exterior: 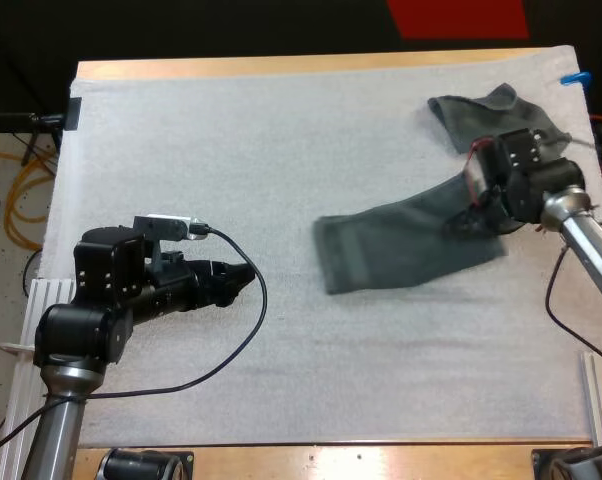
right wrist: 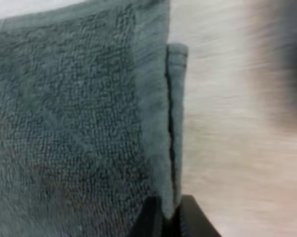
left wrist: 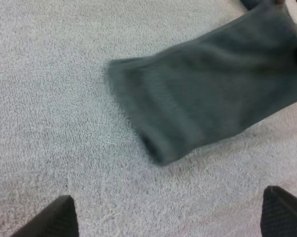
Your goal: Pick towel from pile fold and stack
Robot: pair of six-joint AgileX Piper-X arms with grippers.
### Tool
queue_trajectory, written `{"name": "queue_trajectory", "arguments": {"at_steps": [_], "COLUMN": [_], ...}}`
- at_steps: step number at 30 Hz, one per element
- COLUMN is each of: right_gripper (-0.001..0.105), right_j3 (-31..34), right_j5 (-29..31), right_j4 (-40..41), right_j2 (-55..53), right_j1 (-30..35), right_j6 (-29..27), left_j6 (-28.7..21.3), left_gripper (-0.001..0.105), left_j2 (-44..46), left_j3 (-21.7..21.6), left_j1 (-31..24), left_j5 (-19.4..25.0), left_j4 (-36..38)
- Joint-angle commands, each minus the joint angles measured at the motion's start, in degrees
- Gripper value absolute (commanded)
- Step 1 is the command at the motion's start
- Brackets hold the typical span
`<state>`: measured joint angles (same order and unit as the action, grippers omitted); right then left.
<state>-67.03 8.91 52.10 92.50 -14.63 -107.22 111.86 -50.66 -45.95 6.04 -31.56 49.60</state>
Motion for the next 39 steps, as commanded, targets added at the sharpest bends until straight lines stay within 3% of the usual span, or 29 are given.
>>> {"name": "queue_trajectory", "arguments": {"at_steps": [1,6,11,14,22,31,33,39], "right_gripper": [0.000,0.000,0.000,0.000,0.000,0.001,0.010,0.070], "right_j3": [-0.16,-0.16,-0.16,-0.16,-0.16,-0.16,-0.16,-0.16], "right_j5": [5.70,1.37,-13.93,-18.53,-21.63,-21.63,-22.10,-25.95], "right_j4": [0.61,0.73,-0.79,-3.80,-14.30,-17.51,-17.51,-18.43], "right_j2": [-1.34,-3.20,-2.20,-0.43,6.67,9.82,9.82,9.48], "right_j1": [0.29,-0.97,-5.76,-9.88,-18.16,-19.36,-19.36,-19.36], "right_j6": [-1.16,1.76,11.23,14.80,22.64,25.60,25.60,25.13], "left_j6": [0.20,0.20,0.20,0.20,0.20,0.20,-0.05,-0.51], "left_gripper": [0.072,0.072,0.072,0.072,0.072,0.072,0.072,0.072], "left_j2": [0.21,0.21,0.21,0.21,0.21,0.21,0.21,0.21], "left_j3": [-0.24,-0.24,-0.24,-0.24,-0.24,-0.24,-0.24,-0.24], "left_j1": [0.25,0.25,0.25,0.25,0.25,0.25,0.25,0.25], "left_j5": [-0.38,-0.38,-0.38,-0.38,-3.21,-3.39,-3.39,-3.39], "left_j4": [-0.20,-0.20,-0.20,-0.20,-0.20,-0.20,-0.20,-0.20]}}
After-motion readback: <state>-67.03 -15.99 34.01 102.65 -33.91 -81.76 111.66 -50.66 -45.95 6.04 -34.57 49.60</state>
